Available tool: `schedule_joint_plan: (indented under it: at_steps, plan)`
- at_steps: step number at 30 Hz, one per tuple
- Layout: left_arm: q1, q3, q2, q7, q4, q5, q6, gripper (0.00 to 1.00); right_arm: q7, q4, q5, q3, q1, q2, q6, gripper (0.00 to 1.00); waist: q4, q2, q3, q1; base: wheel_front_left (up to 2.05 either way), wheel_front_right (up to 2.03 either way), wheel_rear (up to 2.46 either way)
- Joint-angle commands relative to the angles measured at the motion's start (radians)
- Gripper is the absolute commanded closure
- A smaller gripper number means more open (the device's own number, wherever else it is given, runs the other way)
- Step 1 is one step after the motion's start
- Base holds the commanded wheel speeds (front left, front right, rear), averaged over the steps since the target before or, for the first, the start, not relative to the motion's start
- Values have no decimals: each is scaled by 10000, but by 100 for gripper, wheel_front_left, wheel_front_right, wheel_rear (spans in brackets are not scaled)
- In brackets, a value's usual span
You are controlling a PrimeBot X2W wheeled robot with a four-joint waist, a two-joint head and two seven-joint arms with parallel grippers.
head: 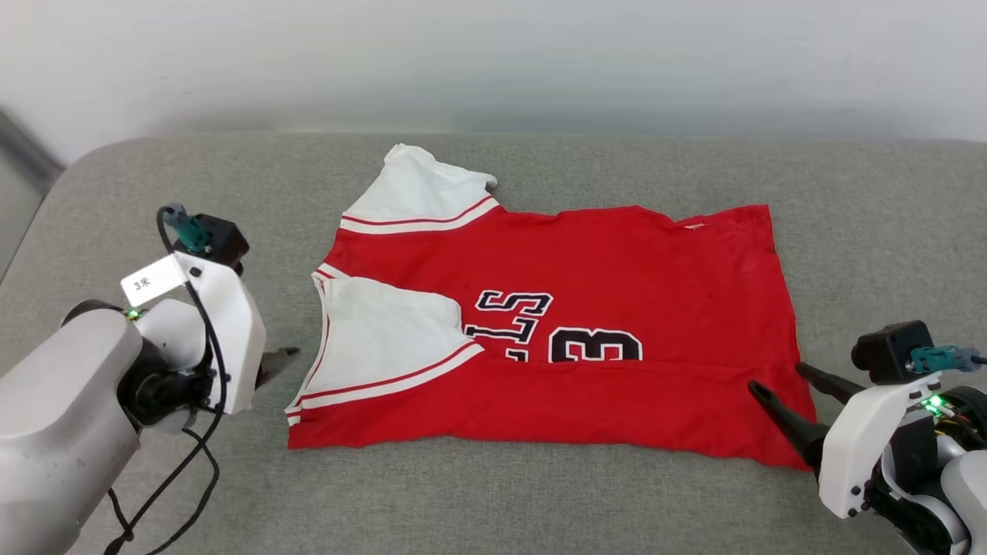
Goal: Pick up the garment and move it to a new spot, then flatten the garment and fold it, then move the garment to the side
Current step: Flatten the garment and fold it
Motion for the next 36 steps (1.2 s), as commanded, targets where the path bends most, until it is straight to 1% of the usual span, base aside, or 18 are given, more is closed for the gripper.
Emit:
schedule_joint_plan:
  at_steps: [1,4,8,13,16,19,20,21,22,27,30,33,36]
  plan:
    - [-111,-39,30,312,-63,-140,2,0,49,-8,15,4,-22,47,-4,0,-73,0,84,1,0,0,0]
    - [4,-169,-21,1068,-136,-490,73,0,146,7,42,57,-129,92,-4,0,-203,0,238,1,0,0,0]
    - [132,-505,-96,1824,-84,-528,123,0,218,33,29,113,-296,133,-4,0,-371,0,477,1,0,0,0]
    - [343,-769,-334,2165,376,-562,180,0,286,99,6,250,-564,254,-4,0,-591,0,789,1,0,0,0]
    - [598,-1038,-494,2444,718,-610,108,0,297,173,39,351,-665,313,-4,0,-689,0,904,1,0,0,0]
    - [858,-1270,-598,2492,938,-598,25,0,226,264,83,400,-769,320,-4,0,-742,0,948,1,0,0,0]
    - [934,-1334,-616,2519,993,-603,14,17,201,290,90,402,-819,310,-4,0,-749,0,947,1,0,0,0]
    - [968,-1389,-617,2492,1038,-568,-19,93,187,315,100,405,-889,292,-4,0,-752,0,940,1,0,0,0]
    - [988,-1427,-624,2470,1073,-557,-40,100,194,326,124,416,-942,272,-4,0,-753,0,924,1,0,0,0]
    - [823,-1352,-495,2063,988,-603,-133,100,395,184,182,422,-1336,-44,-4,0,-699,0,647,1,0,0,0]
    - [659,-1351,-271,1739,647,-489,-162,100,1012,-58,159,634,-1726,-559,-4,0,-642,0,440,1,0,0,0]
    - [560,-1365,-52,1509,278,-504,-164,100,2038,-336,256,889,-2138,-1177,-4,0,-551,0,242,1,0,0,0]
    - [481,-1410,143,1320,-152,-545,-166,100,3604,-587,645,1151,-2449,-1652,-4,0,-475,0,103,1,0,0,0]
